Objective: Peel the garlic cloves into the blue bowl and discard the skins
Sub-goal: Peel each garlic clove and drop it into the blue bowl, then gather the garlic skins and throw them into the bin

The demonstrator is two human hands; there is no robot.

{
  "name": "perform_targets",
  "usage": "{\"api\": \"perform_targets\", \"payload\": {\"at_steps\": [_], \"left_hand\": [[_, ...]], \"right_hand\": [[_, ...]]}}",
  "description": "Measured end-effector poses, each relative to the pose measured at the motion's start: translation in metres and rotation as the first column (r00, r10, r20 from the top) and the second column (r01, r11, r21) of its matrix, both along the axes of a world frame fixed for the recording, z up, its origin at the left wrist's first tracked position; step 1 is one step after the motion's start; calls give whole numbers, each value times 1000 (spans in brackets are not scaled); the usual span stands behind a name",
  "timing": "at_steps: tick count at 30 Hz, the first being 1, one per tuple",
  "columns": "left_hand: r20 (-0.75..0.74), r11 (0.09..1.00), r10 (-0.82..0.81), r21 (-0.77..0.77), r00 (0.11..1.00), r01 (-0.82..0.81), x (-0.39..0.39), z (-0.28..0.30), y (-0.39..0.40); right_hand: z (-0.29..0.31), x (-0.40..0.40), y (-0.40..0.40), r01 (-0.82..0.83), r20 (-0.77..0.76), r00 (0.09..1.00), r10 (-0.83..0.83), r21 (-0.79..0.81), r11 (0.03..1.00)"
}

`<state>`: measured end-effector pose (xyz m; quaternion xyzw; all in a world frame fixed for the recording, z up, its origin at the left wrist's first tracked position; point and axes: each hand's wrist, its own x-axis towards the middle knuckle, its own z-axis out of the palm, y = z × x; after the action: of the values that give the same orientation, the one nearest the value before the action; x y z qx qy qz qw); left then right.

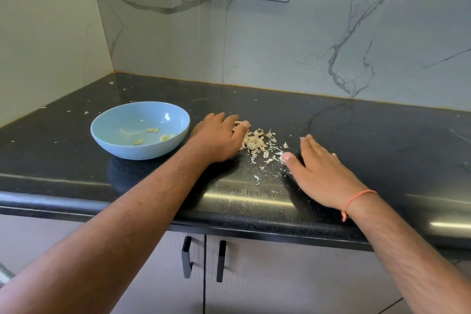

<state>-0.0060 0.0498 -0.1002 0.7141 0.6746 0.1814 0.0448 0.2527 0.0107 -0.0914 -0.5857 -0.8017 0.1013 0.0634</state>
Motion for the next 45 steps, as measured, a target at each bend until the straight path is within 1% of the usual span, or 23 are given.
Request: {"api": "perform_targets", "payload": {"at_steps": [2,4,6,8,9,11,12,13,15,18,20,22,26,28,30,32,35,37,38,40,42,44,45], "left_hand": [[-102,989,-1,-145,995,-14,1,-4,-1],[-116,989,-60,-139,991,43,2,-2,-4],[-65,981,-144,-142,987,133,5,2,-10],[117,968,-196,-133,974,211,7,7,-16],[231,970,-200,-87,952,225,8,8,-19],[430,983,-183,50,884,179,6,9,-22],[510,986,-169,91,844,142,5,10,-21],[580,990,-143,101,802,103,2,9,-19],[709,995,-95,80,699,54,-2,12,-15],[820,998,-66,56,569,36,-7,14,-11],[830,997,-72,52,553,52,-8,15,-12],[836,996,-79,50,544,67,-8,15,-13],[835,996,-82,42,544,85,-8,15,-13],[827,994,-87,33,556,105,-8,15,-13],[803,989,-103,19,587,148,-9,14,-14],[780,979,-122,-8,613,205,-10,15,-16],[719,965,-69,-128,692,229,-3,18,-24],[644,950,-6,-236,765,206,7,21,-31],[623,940,8,-272,782,207,15,22,-34],[655,942,-22,-239,755,235,33,25,-41],[730,971,-44,-129,682,200,43,28,-47],[789,995,-16,-50,614,90,40,31,-53],[796,999,-11,-19,605,44,34,34,-58]], "right_hand": [[-2,-14,1,-37,42,998,37,-1,999],[-1,-30,9,-97,41,994,98,-6,995],[3,-46,17,-193,14,981,193,-16,981],[10,-56,22,-296,-87,953,290,-60,953],[14,-57,24,-308,-198,937,288,-75,948],[20,-55,29,-232,-471,861,192,-28,972],[21,-52,34,-160,-558,816,150,31,987],[23,-49,38,-89,-579,806,125,91,992],[24,-43,51,-17,-488,869,87,147,989],[23,-43,69,-54,-261,964,58,21,998],[21,-52,72,-142,-139,981,132,-60,988],[20,-61,71,-232,-90,970,225,-72,970],[19,-59,64,-382,-143,918,370,-72,921],[19,-49,56,-431,-187,892,411,-80,899],[21,-40,45,-444,-195,882,430,-33,895],[24,-31,34,-367,-274,885,377,88,926],[23,-16,24,-113,-451,860,239,289,951],[20,-9,24,-18,-446,873,199,380,925],[19,-7,22,-2,-448,875,181,371,929],[21,-5,21,-12,-492,857,153,278,961],[24,-6,22,-36,-563,817,126,168,985],[26,-2,20,-3,-552,826,113,197,980],[27,2,19,28,-524,845,104,238,971]]}}
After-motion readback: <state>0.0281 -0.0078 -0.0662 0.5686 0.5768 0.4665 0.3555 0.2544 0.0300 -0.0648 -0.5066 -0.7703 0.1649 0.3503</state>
